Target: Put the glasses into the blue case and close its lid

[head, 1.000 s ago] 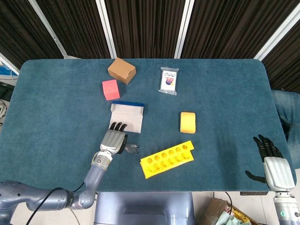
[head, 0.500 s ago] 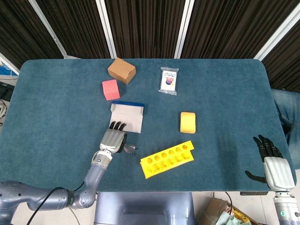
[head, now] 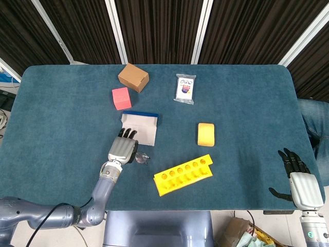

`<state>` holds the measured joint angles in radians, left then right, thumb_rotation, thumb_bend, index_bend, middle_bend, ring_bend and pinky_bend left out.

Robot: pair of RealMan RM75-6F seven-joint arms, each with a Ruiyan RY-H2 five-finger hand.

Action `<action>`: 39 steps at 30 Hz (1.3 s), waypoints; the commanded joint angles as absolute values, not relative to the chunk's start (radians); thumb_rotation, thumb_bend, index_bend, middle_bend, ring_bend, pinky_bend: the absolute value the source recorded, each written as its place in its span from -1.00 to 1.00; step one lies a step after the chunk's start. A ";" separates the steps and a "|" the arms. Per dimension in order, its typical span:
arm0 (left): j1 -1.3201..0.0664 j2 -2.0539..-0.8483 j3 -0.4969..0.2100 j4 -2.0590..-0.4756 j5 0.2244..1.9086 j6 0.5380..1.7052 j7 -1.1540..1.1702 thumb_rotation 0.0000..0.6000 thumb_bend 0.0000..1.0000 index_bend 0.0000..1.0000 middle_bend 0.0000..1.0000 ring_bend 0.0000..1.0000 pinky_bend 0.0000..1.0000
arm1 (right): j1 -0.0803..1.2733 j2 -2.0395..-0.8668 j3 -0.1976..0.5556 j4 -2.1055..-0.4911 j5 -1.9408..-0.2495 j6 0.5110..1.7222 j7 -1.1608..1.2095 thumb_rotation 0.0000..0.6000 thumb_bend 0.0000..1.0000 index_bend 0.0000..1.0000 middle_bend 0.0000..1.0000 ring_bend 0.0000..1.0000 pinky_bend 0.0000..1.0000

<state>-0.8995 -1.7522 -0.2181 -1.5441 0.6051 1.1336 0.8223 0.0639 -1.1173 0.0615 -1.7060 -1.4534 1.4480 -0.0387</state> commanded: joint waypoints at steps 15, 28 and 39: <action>-1.042 -1.832 -0.383 -1.360 0.434 1.149 0.947 1.00 -0.11 0.17 -0.76 -1.00 -1.00 | 0.063 -1.117 0.062 -1.708 -1.448 1.448 -0.039 1.00 -1.00 -1.00 -1.00 -1.00 -0.65; -1.130 -1.929 -0.447 -1.086 0.378 1.046 0.927 1.00 -0.12 0.17 -0.75 -1.00 -1.00 | 0.066 -1.115 0.062 -1.714 -1.439 1.435 -0.034 1.00 -1.00 -1.00 -1.00 -1.00 -0.65; -1.183 -2.019 -0.469 -0.867 0.386 0.960 0.890 1.00 -0.12 0.17 -0.75 -1.00 -1.00 | 0.066 -1.111 0.065 -1.720 -1.428 1.431 -0.031 1.00 -1.00 -1.00 -1.00 -1.00 -0.65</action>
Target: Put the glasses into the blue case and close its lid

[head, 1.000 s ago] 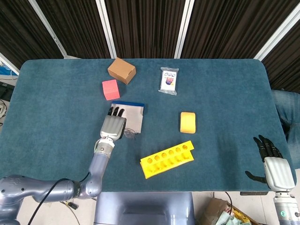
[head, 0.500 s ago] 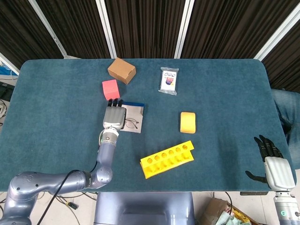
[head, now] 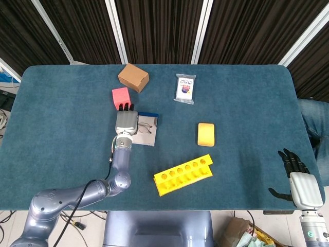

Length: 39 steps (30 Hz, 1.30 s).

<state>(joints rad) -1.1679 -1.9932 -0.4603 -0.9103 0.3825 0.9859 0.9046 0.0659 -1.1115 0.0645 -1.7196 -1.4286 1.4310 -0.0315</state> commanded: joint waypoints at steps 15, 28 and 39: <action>-1.226 -2.103 -0.504 -0.685 0.420 0.910 0.851 1.00 -0.11 0.17 -0.75 -1.00 -1.00 | 0.068 -1.108 0.066 -1.722 -1.421 1.423 -0.026 1.00 -1.00 -1.00 -1.00 -1.00 -0.65; -1.240 -2.139 -0.530 -0.610 0.440 0.877 0.842 1.00 -0.11 0.15 -0.76 -1.00 -1.00 | 0.069 -1.106 0.066 -1.727 -1.413 1.417 -0.029 1.00 -1.00 -1.00 -1.00 -1.00 -0.65; -1.246 -2.160 -0.548 -0.580 0.452 0.873 0.849 1.00 -0.12 -0.16 -0.77 -1.00 -1.00 | 0.069 -1.104 0.066 -1.729 -1.413 1.417 -0.027 1.00 -1.00 -1.00 -1.00 -1.00 -0.65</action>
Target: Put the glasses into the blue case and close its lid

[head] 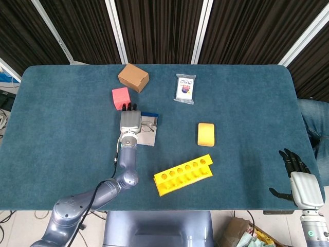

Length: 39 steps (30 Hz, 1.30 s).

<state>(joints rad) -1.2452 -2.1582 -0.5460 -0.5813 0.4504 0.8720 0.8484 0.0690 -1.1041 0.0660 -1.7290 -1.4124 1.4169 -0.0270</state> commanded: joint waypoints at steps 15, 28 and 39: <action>-1.189 -2.101 -0.531 -0.755 0.529 0.992 0.854 1.00 -0.12 -0.30 -0.78 -1.00 -1.00 | 0.070 -1.104 0.064 -1.730 -1.414 1.414 -0.029 1.00 -1.00 -1.00 -1.00 -1.00 -0.65; -0.978 -1.868 -0.413 -1.283 0.603 1.131 0.849 1.00 -0.09 -0.47 -0.62 -0.93 -0.71 | 0.068 -1.106 0.065 -1.731 -1.413 1.420 -0.037 1.00 -1.00 -1.00 -1.00 -1.00 -0.65; -0.891 -1.775 -0.330 -1.444 0.596 1.119 0.801 1.00 0.08 -1.00 0.47 0.48 0.50 | 0.069 -1.106 0.067 -1.733 -1.405 1.417 -0.042 1.00 -1.00 -1.00 -1.00 -1.00 -0.65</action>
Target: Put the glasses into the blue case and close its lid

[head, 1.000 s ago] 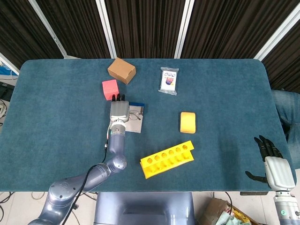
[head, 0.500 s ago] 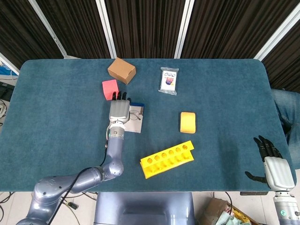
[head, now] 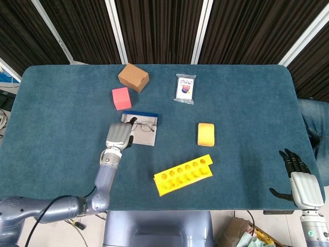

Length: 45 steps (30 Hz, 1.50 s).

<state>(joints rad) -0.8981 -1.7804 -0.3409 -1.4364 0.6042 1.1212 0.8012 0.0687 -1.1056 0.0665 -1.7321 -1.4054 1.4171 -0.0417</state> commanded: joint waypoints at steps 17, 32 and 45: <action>-0.941 -1.847 -0.340 -1.325 0.491 1.039 0.779 1.00 0.17 -1.00 0.54 0.55 0.55 | 0.071 -1.102 0.069 -1.737 -1.394 1.410 -0.041 1.00 -1.00 -1.00 -1.00 -1.00 -0.65; -0.962 -1.891 -0.323 -1.253 0.479 1.020 0.772 1.00 0.16 -1.00 0.54 0.55 0.55 | 0.071 -1.102 0.070 -1.737 -1.392 1.410 -0.041 1.00 -1.00 -1.00 -1.00 -1.00 -0.65; -0.971 -1.908 -0.320 -1.219 0.473 1.008 0.772 1.00 0.15 -1.00 0.54 0.55 0.55 | 0.071 -1.102 0.071 -1.738 -1.387 1.409 -0.043 1.00 -1.00 -1.00 -1.00 -1.00 -0.65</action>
